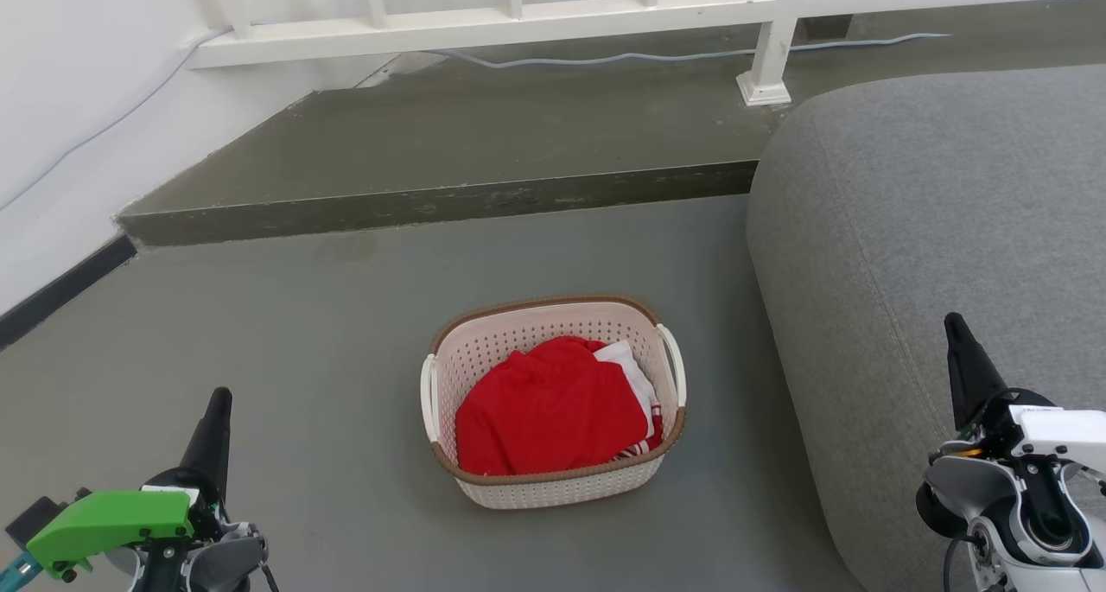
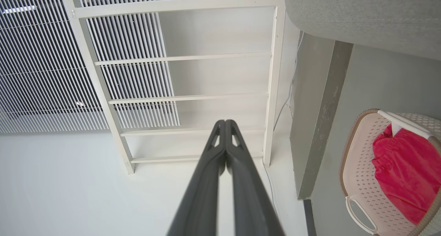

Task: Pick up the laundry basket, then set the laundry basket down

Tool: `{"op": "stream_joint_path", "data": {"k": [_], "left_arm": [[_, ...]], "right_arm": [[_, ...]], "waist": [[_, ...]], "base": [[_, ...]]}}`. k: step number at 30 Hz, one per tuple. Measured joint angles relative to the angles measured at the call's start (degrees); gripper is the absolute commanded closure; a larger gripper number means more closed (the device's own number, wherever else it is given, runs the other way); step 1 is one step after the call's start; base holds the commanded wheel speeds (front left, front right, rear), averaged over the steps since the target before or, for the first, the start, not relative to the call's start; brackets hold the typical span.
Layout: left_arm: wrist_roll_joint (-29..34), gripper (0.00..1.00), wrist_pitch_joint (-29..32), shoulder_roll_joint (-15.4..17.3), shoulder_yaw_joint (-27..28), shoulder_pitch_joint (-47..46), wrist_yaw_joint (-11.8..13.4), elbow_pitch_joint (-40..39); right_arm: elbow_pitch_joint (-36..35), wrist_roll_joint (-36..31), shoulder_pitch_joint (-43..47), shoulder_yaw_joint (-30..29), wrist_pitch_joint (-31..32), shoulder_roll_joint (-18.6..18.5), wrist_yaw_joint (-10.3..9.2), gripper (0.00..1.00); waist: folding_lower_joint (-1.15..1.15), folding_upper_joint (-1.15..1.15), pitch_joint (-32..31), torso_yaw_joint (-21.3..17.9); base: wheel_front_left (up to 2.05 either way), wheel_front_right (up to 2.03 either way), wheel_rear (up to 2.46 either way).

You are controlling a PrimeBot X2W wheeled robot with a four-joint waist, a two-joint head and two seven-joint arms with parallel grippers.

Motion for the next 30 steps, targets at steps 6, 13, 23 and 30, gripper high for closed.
{"op": "stream_joint_path", "data": {"k": [6,13,23,30], "left_arm": [[0.0,1.0,0.0,0.0,0.0,0.0,0.0,-0.01],[0.0,1.0,0.0,0.0,-0.01,0.0,0.0,-0.01],[0.0,1.0,0.0,0.0,-0.01,0.0,0.0,-0.02],[0.0,1.0,-0.01,0.0,-0.02,0.0,0.0,-0.03]], "right_arm": [[0.09,0.0,-0.02,-0.02,0.0,0.01,0.0,1.0],[0.18,-0.01,-0.04,-0.08,0.0,0.02,0.0,1.0],[0.23,-0.01,-0.05,-0.13,0.01,0.03,0.01,1.0],[0.27,-0.01,-0.05,-0.18,0.01,0.05,0.01,1.0]], "waist": [[0.0,0.0,0.0,0.0],[0.0,0.0,0.0,0.0],[0.0,0.0,-0.01,-0.01],[0.0,0.0,-0.01,-0.01]], "base": [[0.0,0.0,0.0],[0.0,0.0,0.0],[0.0,0.0,0.0],[0.0,0.0,0.0]]}}
